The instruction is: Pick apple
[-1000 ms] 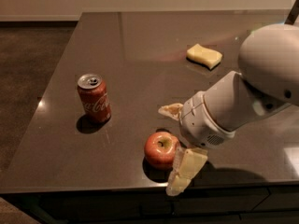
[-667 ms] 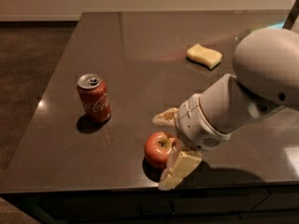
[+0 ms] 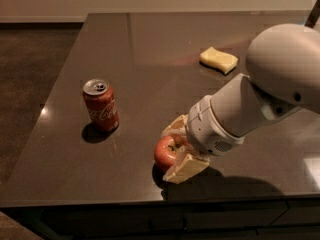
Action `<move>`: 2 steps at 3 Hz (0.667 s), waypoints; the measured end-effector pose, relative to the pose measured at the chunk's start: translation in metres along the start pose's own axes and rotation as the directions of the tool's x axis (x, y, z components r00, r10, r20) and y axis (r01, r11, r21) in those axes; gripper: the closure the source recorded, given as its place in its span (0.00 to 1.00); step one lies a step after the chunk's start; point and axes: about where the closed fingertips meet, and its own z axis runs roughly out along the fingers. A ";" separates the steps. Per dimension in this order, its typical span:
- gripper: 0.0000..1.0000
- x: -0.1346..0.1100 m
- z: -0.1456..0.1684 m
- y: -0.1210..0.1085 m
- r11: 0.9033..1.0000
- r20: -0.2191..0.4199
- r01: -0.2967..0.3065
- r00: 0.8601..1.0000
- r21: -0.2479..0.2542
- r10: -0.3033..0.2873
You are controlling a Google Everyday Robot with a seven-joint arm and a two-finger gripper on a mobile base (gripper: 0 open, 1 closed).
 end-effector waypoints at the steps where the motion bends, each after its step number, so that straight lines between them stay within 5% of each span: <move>1: 0.86 -0.010 -0.021 -0.016 1.000 -0.028 -0.011 1.000 0.017 0.011; 2: 1.00 -0.028 -0.054 -0.032 0.999 -0.032 -0.013 0.999 0.034 0.014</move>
Offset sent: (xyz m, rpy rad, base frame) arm 0.0480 -0.0142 0.1162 -0.0228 -0.0327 -0.0449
